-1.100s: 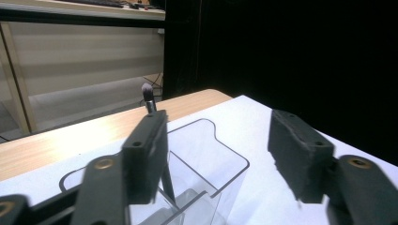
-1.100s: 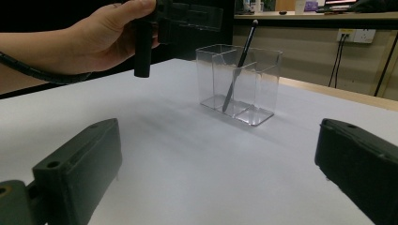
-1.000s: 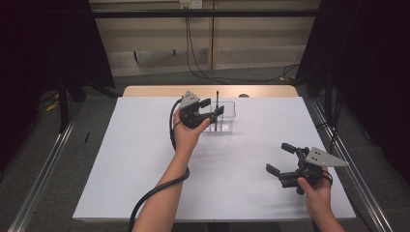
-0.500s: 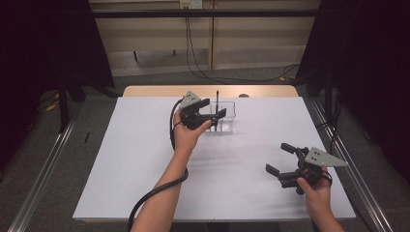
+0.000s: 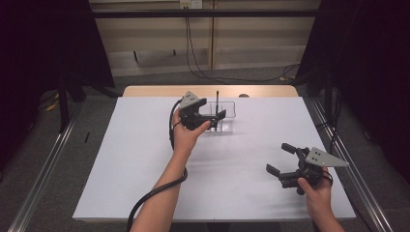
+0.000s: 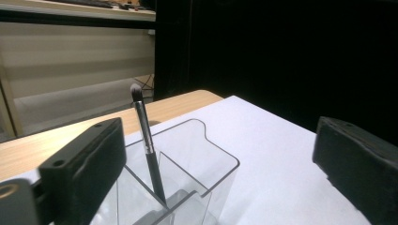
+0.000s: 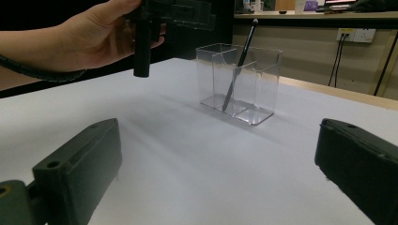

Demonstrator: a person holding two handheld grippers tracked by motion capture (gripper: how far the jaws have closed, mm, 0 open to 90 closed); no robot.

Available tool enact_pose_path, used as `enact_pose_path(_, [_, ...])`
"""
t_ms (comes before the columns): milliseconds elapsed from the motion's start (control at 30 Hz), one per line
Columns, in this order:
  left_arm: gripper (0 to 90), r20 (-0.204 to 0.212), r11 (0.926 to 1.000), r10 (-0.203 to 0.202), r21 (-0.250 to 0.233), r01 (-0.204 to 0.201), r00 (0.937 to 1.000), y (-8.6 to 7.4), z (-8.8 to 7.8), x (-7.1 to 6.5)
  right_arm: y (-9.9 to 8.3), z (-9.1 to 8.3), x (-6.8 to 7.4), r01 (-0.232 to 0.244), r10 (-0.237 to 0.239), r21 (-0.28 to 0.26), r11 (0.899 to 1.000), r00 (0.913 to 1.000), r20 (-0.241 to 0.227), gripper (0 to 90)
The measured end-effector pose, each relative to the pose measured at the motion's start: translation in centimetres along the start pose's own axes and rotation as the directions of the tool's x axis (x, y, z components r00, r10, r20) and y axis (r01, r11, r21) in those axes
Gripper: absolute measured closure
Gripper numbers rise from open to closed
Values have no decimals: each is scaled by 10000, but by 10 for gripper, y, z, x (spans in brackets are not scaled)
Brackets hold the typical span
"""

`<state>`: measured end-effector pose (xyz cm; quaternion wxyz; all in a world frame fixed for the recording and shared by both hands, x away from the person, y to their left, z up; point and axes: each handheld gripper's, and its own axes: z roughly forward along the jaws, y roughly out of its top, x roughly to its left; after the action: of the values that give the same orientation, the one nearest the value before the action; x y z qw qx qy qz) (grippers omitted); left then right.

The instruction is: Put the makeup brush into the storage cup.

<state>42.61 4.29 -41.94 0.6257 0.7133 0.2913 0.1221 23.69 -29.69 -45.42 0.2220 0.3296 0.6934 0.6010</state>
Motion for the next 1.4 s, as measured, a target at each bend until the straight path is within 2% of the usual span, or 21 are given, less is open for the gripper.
enact_pose_path(167, [10, 142, 9998, -66, -160, 68, 9999, -1, -2, 1, 0, 0, 0, 6, -6, -4, 10000, 10000, -2, 7])
enact_pose_path(467, [1, 583, 9993, 176, -328, -157, 9981, -1, -4, 0, 0, -1, 0, 10, -10, -5, 10000, 10000, 44, 7])
enact_pose_path(533, [1, 664, 9994, 101, -330, -79, 9977, -2, -5, -1, 0, -1, 0, 17, -17, -11, 10000, 10000, 43, 7])
enact_pose_path(800, [1, 705, 9996, 244, -184, -232, 9972, -2, -8, -2, 0, -2, -1, 23, -23, -37, 10000, 10000, 30, 7])
enact_pose_path(1400, [1, 1037, 9981, 570, -306, -541, 9930, -1, -25, -5, 0, -2, 0, 43, -43, -26, 10000, 10000, 44, 7])
